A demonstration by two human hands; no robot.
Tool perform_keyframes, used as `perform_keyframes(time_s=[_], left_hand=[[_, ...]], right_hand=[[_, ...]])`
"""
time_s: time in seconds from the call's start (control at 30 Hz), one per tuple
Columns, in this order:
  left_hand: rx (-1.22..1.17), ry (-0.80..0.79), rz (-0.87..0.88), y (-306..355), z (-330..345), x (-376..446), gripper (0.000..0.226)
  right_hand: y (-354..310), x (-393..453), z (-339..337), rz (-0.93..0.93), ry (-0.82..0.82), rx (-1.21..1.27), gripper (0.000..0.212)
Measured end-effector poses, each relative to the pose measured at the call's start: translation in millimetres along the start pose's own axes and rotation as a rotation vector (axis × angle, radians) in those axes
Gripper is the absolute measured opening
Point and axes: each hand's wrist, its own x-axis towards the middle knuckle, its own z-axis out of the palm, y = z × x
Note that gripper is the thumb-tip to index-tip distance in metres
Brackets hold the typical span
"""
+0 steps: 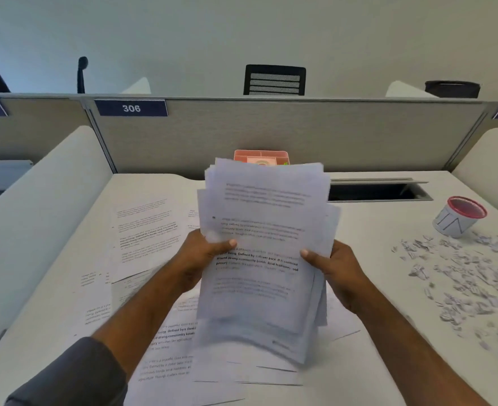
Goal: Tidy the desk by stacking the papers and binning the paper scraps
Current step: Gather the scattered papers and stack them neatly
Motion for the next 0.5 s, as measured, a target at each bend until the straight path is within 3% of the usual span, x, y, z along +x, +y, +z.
perform_keyframes(time_s=[0.13, 0.27, 0.37, 0.5], left_hand=[[0.032, 0.028, 0.152, 25, 7, -2, 0.046], [0.033, -0.070, 0.255, 44, 7, -2, 0.043], [0.085, -0.150, 0.258, 49, 1, -1, 0.048], [0.140, -0.108, 0.212, 39, -7, 2, 0.048]], right_hand=[[-18, 1, 8, -0.156, 0.092, -0.019, 0.018], [-33, -2, 10, -0.297, 0.081, -0.019, 0.013], [-37, -4, 7, -0.301, 0.028, -0.034, 0.026], [-30, 0, 4, -0.209, 0.012, -0.129, 0.033]])
